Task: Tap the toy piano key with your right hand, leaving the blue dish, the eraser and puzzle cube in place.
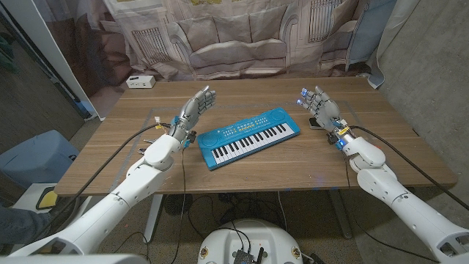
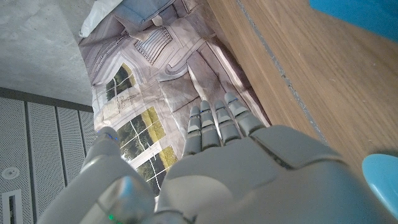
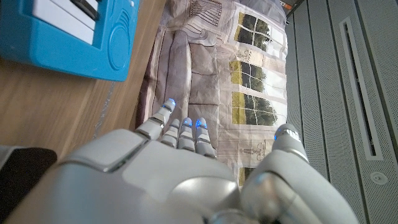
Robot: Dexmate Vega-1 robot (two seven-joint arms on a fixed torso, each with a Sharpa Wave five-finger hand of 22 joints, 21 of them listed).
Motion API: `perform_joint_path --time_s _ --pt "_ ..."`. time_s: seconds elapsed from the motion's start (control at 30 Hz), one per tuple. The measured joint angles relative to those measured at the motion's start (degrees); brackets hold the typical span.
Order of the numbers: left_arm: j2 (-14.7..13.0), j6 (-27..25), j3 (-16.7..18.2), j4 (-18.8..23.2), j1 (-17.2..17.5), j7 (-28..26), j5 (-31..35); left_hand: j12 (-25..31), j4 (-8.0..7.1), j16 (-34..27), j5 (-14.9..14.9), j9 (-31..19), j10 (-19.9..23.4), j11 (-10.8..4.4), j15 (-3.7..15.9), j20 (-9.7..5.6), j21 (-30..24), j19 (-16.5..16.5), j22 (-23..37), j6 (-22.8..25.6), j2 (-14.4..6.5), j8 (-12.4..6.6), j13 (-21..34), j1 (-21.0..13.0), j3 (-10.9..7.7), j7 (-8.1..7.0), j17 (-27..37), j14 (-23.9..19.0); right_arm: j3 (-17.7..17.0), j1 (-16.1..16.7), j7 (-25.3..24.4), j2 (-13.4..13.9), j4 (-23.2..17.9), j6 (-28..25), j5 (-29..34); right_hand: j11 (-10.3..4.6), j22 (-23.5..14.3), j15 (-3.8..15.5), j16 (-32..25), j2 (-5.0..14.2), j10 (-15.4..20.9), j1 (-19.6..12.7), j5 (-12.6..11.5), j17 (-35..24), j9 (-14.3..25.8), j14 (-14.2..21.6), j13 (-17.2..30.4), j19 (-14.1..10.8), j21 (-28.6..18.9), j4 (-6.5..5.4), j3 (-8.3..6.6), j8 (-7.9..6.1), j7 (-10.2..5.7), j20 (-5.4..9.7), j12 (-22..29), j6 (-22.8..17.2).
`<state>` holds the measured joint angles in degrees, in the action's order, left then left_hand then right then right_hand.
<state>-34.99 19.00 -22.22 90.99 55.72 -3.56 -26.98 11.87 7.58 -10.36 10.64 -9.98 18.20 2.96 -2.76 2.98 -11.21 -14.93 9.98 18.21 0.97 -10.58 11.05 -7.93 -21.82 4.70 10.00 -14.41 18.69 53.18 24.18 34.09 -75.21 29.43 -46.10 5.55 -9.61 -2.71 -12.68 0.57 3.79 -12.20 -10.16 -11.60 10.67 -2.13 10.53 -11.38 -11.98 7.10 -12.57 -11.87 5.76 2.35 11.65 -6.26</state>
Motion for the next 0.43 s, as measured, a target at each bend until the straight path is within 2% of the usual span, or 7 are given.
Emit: perform_joint_path --time_s 0.2,0.43 --pt "0.0 0.6 0.1 -0.5 0.4 0.8 -0.7 0.0 0.0 0.0 0.0 0.0 0.0 0.0 0.0 -0.21 0.2 0.2 0.0 -0.2 0.0 0.0 0.0 0.0 0.0 0.22 0.0 0.0 0.0 -0.5 1.5 -0.9 1.0 -1.0 -1.1 0.83 0.0 -0.6 0.0 -0.49 0.2 0.5 0.0 0.0 0.0 0.6 0.0 -0.2 0.0 -0.01 0.47 0.22 1.22 -0.21 0.0 -0.4" --pt "1.1 2.4 0.2 -2.8 0.5 1.6 -1.3 0.0 0.0 0.0 0.0 0.0 0.0 0.0 0.0 -0.21 0.2 0.2 0.0 -0.2 -0.3 0.0 0.0 -0.3 0.0 0.22 0.0 0.0 -0.4 0.0 1.2 -0.5 -0.1 -2.3 -1.3 1.04 0.0 -1.0 0.0 -0.49 0.0 0.5 -0.2 0.0 0.0 0.2 0.0 -0.2 0.0 -0.01 0.47 0.22 1.21 -0.21 0.0 -0.4"
